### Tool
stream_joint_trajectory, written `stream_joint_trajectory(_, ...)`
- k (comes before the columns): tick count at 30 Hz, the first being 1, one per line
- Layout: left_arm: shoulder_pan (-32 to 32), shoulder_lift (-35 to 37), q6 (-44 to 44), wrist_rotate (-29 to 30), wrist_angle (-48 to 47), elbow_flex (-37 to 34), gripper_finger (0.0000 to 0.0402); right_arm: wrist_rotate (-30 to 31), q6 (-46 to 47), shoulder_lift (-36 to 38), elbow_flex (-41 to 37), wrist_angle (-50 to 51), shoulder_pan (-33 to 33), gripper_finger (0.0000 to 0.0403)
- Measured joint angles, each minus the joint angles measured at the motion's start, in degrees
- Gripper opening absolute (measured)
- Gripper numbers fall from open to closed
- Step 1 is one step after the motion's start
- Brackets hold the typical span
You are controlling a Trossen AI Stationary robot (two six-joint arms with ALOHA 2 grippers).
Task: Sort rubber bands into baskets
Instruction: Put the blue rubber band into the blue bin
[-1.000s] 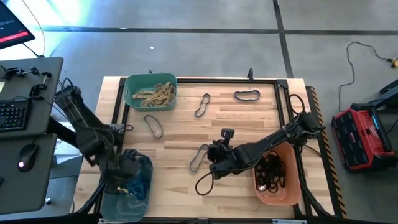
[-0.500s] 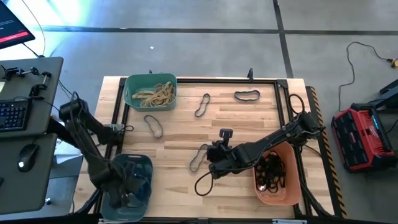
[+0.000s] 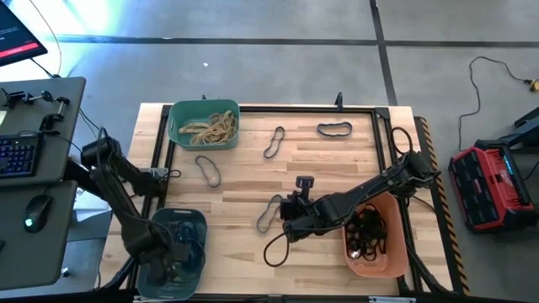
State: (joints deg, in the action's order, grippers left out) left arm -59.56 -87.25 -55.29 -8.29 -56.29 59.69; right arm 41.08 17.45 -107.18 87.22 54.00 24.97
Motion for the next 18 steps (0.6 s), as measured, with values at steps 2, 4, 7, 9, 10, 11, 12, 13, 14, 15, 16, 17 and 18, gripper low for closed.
stream_joint_trajectory(2,0.0,1.2,-1.0,0.4,0.0,0.9,0.0165,-0.2,-0.2,0.0,0.0,0.0,-0.1,0.0)
stream_joint_trajectory(4,0.4,2.2,-1.6,1.4,-0.4,1.9,0.0178,-0.2,-0.1,0.0,0.0,-0.1,-0.1,0.0)
stream_joint_trajectory(7,1.6,4.0,-1.6,4.1,-2.0,3.4,0.0187,-0.9,-0.1,0.0,0.0,-0.4,-0.2,0.0)
stream_joint_trajectory(9,2.6,5.5,-1.4,6.0,-2.8,4.1,0.0188,-1.3,0.0,0.0,0.0,-0.6,-0.2,0.0)
stream_joint_trajectory(10,3.0,6.4,-1.2,7.1,-2.6,4.4,0.0188,-1.5,0.0,0.0,0.0,-0.7,-0.2,0.0)
stream_joint_trajectory(11,3.3,7.4,-1.1,8.2,-2.6,4.6,0.0188,-1.9,0.0,0.0,0.0,-0.7,-0.2,0.0)
stream_joint_trajectory(12,3.7,8.6,-0.9,9.4,-2.6,4.7,0.0188,-2.1,0.0,0.0,0.0,-0.7,-0.2,0.0)
stream_joint_trajectory(13,4.2,9.8,-0.5,10.9,-2.9,4.8,0.0188,-2.2,0.0,0.0,0.0,-0.7,-0.2,0.0)
stream_joint_trajectory(14,5.0,11.0,0.3,12.2,-2.9,4.8,0.0188,-2.2,0.0,0.0,0.0,-0.7,-0.2,0.0)
stream_joint_trajectory(15,5.9,12.3,0.9,13.8,-3.1,4.8,0.0188,-2.1,0.0,0.0,0.0,-0.7,-0.2,0.0)
stream_joint_trajectory(16,7.0,13.4,1.4,15.6,-3.5,4.8,0.0188,-2.1,0.0,0.0,0.0,-0.7,-0.2,0.0)
stream_joint_trajectory(17,8.3,14.5,1.5,17.3,-4.0,4.8,0.0188,-2.1,0.0,0.0,0.0,-0.8,-0.2,0.0)
stream_joint_trajectory(18,9.9,15.6,2.0,18.4,-4.2,4.8,0.0188,-2.2,0.0,0.0,0.0,-1.0,-0.2,0.0)
